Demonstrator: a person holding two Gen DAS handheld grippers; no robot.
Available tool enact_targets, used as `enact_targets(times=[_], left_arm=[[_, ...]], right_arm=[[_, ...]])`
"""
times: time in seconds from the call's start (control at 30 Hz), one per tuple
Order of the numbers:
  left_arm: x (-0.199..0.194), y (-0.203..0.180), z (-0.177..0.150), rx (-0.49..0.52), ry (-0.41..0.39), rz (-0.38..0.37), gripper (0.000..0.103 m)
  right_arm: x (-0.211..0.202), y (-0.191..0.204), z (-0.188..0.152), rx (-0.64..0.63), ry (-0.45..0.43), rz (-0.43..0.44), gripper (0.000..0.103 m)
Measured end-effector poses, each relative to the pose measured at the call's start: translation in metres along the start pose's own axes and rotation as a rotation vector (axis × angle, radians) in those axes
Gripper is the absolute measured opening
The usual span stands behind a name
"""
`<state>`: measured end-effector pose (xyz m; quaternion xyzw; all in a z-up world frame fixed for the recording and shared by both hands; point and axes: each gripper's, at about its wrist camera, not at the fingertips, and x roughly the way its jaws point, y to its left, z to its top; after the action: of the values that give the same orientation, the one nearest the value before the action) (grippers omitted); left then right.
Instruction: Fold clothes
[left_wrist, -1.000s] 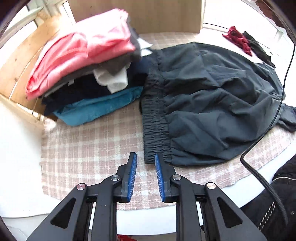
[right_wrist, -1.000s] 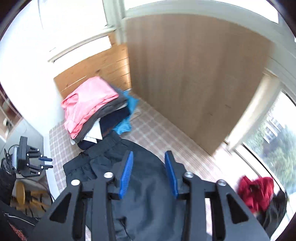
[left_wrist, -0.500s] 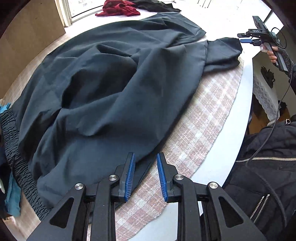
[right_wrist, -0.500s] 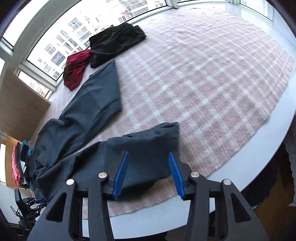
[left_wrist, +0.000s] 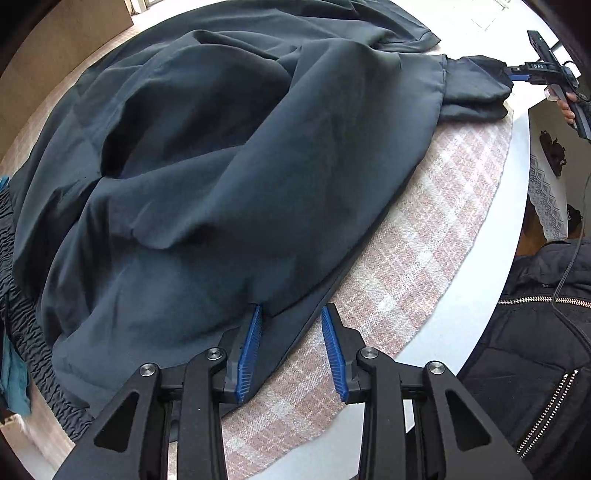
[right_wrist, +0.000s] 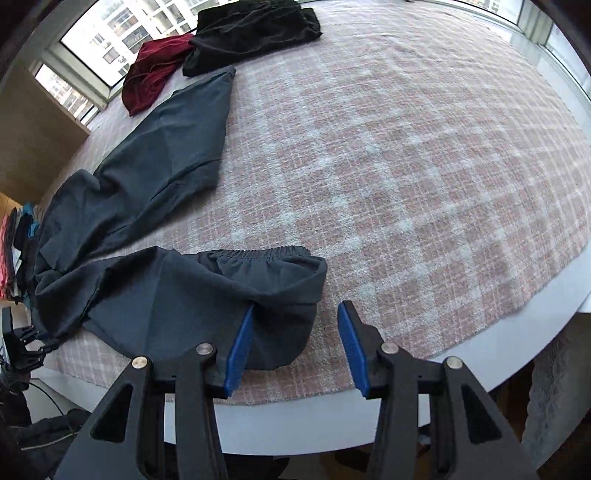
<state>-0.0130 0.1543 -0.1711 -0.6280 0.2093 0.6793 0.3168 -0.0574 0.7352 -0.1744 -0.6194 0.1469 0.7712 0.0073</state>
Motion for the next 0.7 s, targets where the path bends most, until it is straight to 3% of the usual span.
enact_targets(times=[0.1, 0.13, 0.17, 0.27, 0.43, 0.5, 0.6, 0.63, 0.7], left_arm=[[-0.002, 0.0, 0.005, -0.018, 0.003, 0.003, 0.034], [-0.002, 0.0, 0.006, -0.023, 0.006, 0.006, 0.034], [-0.002, 0.0, 0.007, -0.028, 0.01, 0.009, 0.035], [-0.004, -0.001, 0.01, -0.041, 0.013, 0.007, 0.037], [-0.008, 0.001, 0.011, -0.074, 0.01, -0.01, 0.041], [-0.01, 0.001, 0.012, -0.085, 0.01, -0.017, 0.042], [-0.014, -0.002, 0.012, -0.092, 0.011, -0.018, 0.042], [-0.016, -0.002, 0.012, -0.097, 0.011, -0.022, 0.042], [-0.02, -0.004, 0.011, -0.106, 0.01, -0.029, 0.042]], right_arm=[[0.012, 0.0, 0.008, -0.005, 0.036, 0.094, 0.047], [0.016, 0.001, 0.01, -0.011, 0.04, 0.101, 0.037], [0.018, 0.003, 0.013, -0.019, 0.048, 0.078, 0.006], [0.001, 0.011, 0.025, -0.035, -0.007, 0.061, 0.004], [-0.106, 0.036, 0.041, -0.116, -0.336, 0.076, 0.004], [-0.134, 0.039, 0.028, -0.128, -0.399, 0.079, 0.004], [-0.118, 0.023, -0.012, -0.114, -0.322, -0.033, 0.009], [-0.1, 0.01, -0.022, -0.085, -0.252, -0.099, 0.019], [-0.066, -0.02, -0.036, 0.009, -0.089, -0.211, 0.023]])
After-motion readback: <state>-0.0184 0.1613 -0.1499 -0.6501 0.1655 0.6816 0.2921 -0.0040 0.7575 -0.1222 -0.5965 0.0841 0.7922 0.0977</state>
